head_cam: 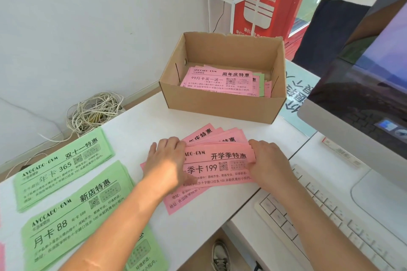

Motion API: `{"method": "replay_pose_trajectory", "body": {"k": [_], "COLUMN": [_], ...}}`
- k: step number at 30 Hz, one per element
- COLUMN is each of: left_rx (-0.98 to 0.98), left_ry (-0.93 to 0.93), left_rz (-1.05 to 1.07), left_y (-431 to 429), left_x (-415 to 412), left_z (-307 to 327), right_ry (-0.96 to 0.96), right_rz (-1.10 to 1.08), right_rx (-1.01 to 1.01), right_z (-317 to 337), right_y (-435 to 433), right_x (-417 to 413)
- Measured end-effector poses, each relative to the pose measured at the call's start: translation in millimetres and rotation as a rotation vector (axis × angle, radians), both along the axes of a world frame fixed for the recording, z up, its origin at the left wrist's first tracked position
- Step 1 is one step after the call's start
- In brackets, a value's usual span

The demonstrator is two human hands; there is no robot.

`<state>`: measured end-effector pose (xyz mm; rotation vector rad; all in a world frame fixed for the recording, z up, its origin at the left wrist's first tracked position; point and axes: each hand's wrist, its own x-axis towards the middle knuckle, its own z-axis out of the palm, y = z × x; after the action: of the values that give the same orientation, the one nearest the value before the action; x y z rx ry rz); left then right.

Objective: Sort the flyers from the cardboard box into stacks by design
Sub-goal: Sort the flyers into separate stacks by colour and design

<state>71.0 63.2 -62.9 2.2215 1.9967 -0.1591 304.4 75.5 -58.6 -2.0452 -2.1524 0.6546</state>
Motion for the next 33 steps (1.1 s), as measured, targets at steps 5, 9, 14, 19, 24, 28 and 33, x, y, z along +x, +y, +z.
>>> {"method": "replay_pose_trajectory", "body": {"k": [5, 9, 14, 19, 24, 28, 33], "left_rx": [-0.014, -0.098, -0.094, 0.031, -0.057, 0.009, 0.075], "left_ry": [0.01, -0.039, -0.06, -0.101, -0.246, -0.237, -0.365], "left_rz": [0.023, 0.05, 0.093, -0.013, -0.218, -0.23, -0.111], "left_y": [-1.6, 3.9, 1.3, -9.0, -20.6, -14.8, -16.5], "left_x": [2.0, 0.8, 1.7, 7.2, 17.8, 14.2, 13.4], "left_z": [3.7, 5.3, 4.2, 5.2, -2.3, -10.0, -2.8], "right_ry": [0.016, 0.101, 0.184, 0.318, 0.463, 0.563, 0.61], "right_rz": [0.054, 0.022, -0.066, -0.135, -0.15, -0.235, -0.283], "right_rx": [0.0, -0.051, -0.059, -0.137, -0.214, -0.198, -0.129], "right_z": [0.6, 8.6, 5.8, 6.0, 11.6, 11.0, 7.6], "right_y": [2.8, 3.6, 9.2, 13.7, 18.2, 20.9, 21.5], "right_x": [3.9, 0.8, 7.4, 12.9, 10.1, 4.1, -1.1]}}
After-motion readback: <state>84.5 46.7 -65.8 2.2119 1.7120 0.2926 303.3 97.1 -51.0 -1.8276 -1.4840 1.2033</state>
